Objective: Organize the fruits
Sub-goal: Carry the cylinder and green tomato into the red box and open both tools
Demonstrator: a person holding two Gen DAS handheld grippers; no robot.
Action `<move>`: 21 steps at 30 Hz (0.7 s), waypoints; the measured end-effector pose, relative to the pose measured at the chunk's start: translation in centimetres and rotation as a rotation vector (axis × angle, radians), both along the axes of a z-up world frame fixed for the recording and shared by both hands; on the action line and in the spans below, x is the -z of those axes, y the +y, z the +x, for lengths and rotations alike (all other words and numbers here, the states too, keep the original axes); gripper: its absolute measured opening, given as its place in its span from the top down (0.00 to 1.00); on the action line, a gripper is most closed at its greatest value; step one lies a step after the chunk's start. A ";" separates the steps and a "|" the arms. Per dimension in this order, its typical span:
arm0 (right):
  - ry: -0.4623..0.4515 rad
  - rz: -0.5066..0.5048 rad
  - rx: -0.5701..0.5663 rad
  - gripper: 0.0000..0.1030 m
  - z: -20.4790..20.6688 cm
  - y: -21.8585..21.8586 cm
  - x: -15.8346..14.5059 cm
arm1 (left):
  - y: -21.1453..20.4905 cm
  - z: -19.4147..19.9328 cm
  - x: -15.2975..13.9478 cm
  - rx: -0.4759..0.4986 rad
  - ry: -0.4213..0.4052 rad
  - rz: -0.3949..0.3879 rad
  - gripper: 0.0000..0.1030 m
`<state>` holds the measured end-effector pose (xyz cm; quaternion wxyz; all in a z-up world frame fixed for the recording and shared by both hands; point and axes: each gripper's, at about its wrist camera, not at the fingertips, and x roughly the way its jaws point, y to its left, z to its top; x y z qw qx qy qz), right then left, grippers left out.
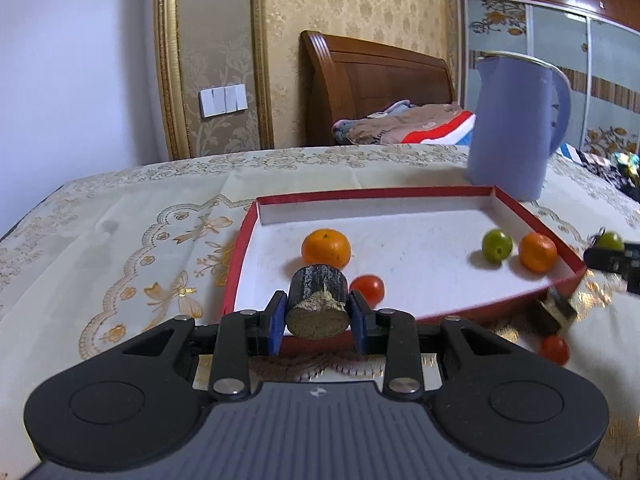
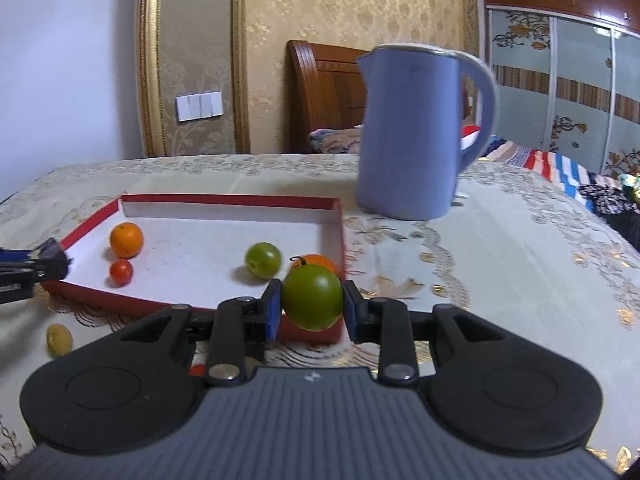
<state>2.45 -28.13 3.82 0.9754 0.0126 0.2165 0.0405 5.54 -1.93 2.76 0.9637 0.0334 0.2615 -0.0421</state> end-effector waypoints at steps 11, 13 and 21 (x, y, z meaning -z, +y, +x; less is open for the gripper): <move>0.076 -0.009 -0.072 0.71 4.6 3.8 0.6 | -0.5 4.3 1.0 -0.076 0.043 0.004 0.69; 0.100 -0.016 -0.088 0.71 5.3 4.4 1.0 | -0.5 4.8 1.2 -0.090 0.050 0.004 0.69; 0.152 -0.084 -0.075 0.71 8.2 6.6 2.4 | -0.4 7.0 2.4 -0.131 0.091 0.009 0.69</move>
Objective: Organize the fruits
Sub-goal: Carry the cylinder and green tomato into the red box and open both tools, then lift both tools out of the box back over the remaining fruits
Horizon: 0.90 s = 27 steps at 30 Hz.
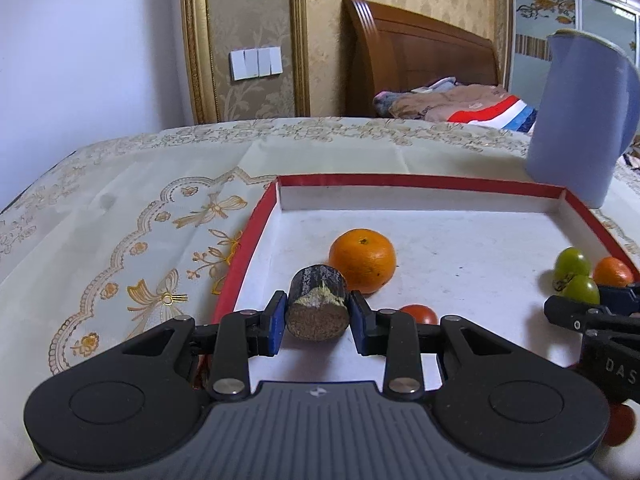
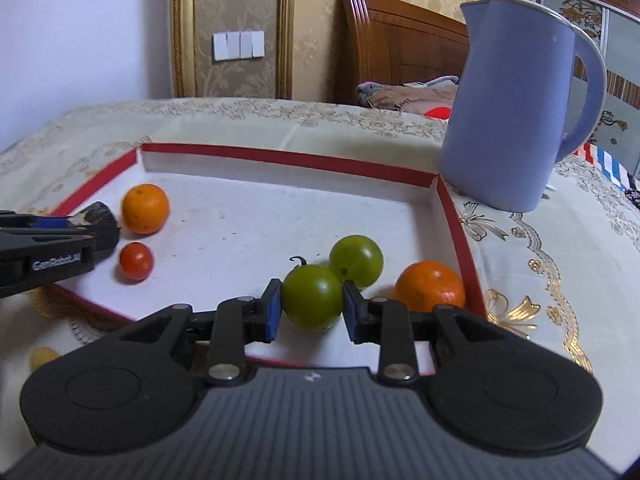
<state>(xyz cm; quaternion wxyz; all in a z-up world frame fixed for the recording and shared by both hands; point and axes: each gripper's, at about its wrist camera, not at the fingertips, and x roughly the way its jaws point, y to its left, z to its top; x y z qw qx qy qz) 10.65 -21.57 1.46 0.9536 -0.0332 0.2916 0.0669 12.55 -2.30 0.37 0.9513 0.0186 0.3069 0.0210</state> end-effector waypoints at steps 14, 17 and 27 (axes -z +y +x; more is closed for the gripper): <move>-0.012 -0.028 0.031 0.71 2.6 0.9 0.1 | -0.1 0.8 0.7 -0.016 -0.007 0.038 0.68; -0.012 -0.022 0.026 0.70 2.5 0.7 0.1 | 0.0 0.8 0.7 -0.028 -0.012 0.041 0.56; -0.019 -0.012 0.032 0.43 2.1 0.7 0.1 | -1.0 -0.1 0.6 0.010 -0.048 0.080 0.28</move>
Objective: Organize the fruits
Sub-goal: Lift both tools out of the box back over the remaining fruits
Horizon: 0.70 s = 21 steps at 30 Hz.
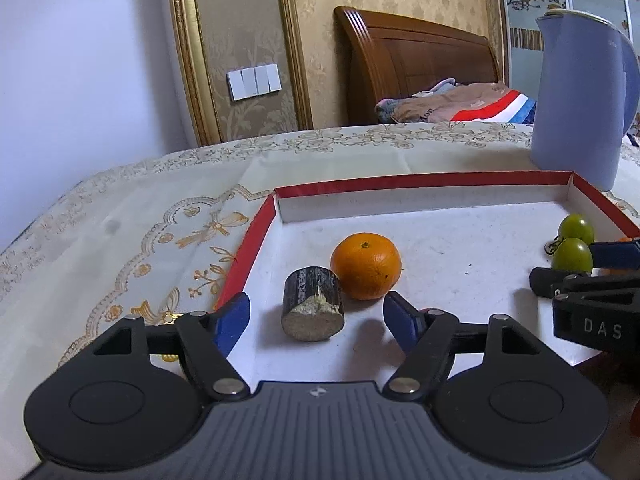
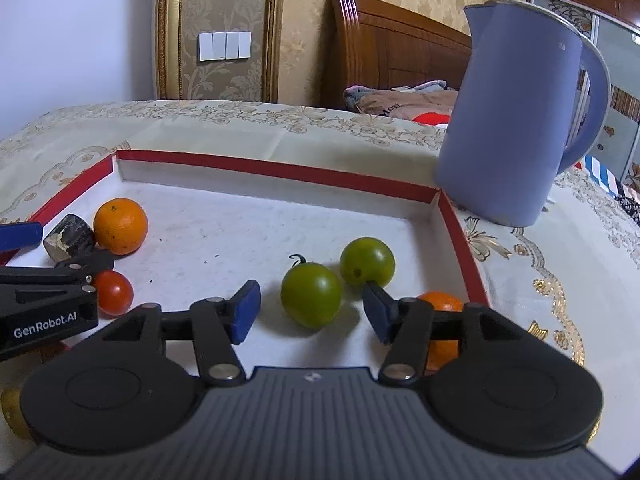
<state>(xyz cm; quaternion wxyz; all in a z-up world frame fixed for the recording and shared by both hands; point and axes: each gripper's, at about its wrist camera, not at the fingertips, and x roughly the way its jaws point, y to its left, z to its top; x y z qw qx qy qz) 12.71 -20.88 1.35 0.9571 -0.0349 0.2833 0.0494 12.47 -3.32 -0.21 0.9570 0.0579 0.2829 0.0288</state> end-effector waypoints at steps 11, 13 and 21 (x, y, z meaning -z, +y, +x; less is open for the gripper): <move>-0.034 0.042 0.020 0.26 -0.9 -0.7 -0.3 | 0.3 -0.1 0.0 0.006 0.002 -0.022 0.26; -0.042 0.063 0.020 0.25 -1.2 -1.0 -0.3 | 0.4 -0.2 0.0 0.008 0.003 -0.024 0.26; -0.062 0.106 -0.009 0.15 -3.0 -1.3 -0.3 | 0.8 -1.2 -0.1 0.023 0.000 -0.053 0.25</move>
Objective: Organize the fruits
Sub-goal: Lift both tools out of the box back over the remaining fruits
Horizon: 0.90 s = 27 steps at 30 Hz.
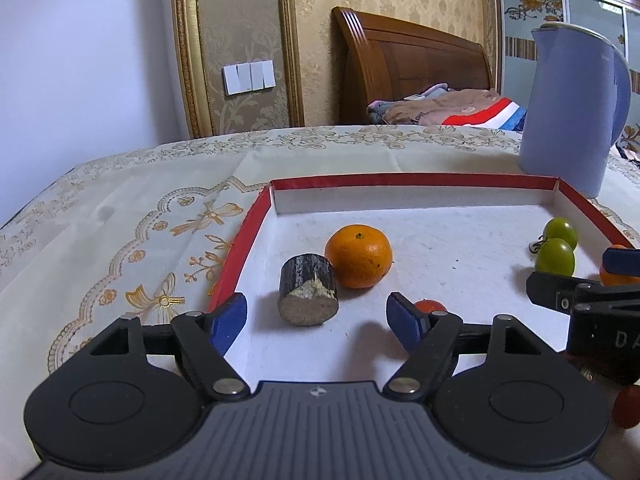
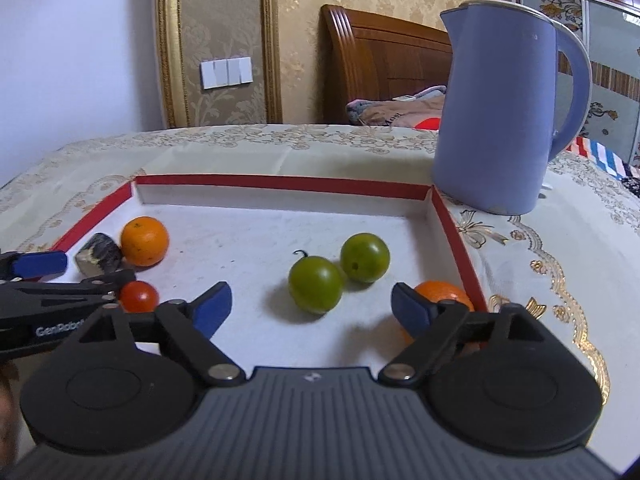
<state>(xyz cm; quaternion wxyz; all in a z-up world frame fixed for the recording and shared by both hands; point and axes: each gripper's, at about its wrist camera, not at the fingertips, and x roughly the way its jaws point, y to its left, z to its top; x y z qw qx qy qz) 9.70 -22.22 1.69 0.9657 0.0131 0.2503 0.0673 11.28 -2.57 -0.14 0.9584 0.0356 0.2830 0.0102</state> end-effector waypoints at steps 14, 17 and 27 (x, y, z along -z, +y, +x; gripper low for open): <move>-0.037 0.064 -0.016 0.10 -2.9 -0.9 0.1 | 1.0 -2.6 -0.3 0.012 -0.026 -0.051 0.23; -0.070 0.055 -0.002 0.06 -3.3 -1.0 0.0 | 1.3 -2.9 -0.4 0.015 -0.030 -0.069 0.23; -0.134 0.108 0.059 0.03 -5.4 -2.9 -0.6 | 1.9 -5.0 -1.0 0.044 -0.064 -0.112 0.23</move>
